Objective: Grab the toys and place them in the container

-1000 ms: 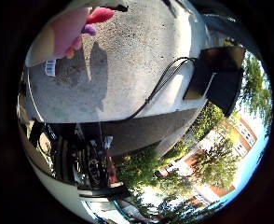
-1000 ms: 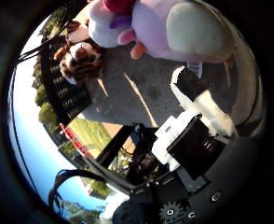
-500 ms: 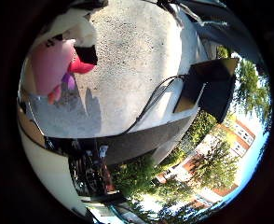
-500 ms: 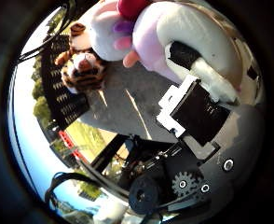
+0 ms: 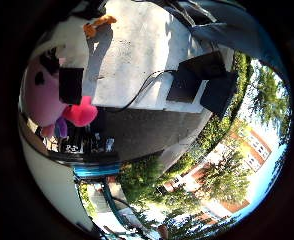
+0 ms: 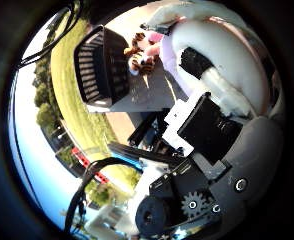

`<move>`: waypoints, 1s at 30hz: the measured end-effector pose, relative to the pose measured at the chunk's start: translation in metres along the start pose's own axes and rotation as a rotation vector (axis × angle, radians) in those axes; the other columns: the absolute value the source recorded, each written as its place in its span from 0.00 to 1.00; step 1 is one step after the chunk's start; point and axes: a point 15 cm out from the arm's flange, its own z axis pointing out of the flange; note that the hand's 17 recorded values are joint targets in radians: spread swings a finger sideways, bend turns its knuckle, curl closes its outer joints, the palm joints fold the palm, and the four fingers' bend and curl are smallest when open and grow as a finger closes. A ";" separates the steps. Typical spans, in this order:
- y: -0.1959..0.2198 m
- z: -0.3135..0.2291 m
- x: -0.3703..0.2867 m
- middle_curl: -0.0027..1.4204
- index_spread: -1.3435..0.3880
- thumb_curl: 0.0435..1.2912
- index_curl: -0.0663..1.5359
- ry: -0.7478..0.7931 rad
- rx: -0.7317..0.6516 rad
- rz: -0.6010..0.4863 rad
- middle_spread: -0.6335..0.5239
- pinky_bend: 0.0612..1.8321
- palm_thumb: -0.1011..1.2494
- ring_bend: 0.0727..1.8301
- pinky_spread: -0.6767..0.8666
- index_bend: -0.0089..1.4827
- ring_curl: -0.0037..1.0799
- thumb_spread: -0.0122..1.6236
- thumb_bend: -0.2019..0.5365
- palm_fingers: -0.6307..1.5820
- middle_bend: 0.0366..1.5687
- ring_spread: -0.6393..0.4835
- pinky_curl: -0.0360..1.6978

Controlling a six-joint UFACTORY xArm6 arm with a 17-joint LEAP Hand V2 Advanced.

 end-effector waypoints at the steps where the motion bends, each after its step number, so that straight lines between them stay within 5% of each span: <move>1: 0.005 -0.011 -0.010 0.76 0.22 0.50 0.14 -0.002 0.009 -0.019 0.31 0.77 0.80 0.73 0.55 0.51 0.86 0.70 0.26 0.67 0.73 0.44 0.55; 9: 0.015 -0.083 -0.123 0.79 0.18 0.54 0.15 0.013 0.143 -0.208 0.31 0.80 0.79 0.76 0.53 0.58 0.88 0.71 0.26 0.64 0.76 0.43 0.59; 17: -0.022 -0.122 -0.248 0.80 0.16 0.56 0.17 -0.046 0.250 -0.347 0.32 0.81 0.79 0.78 0.52 0.62 0.88 0.71 0.26 0.63 0.78 0.43 0.61; 30: -0.137 -0.030 -0.380 0.77 0.21 0.53 0.21 -0.017 0.134 -0.440 0.35 0.76 0.72 0.79 0.53 0.64 0.82 0.74 0.24 0.58 0.74 0.49 0.61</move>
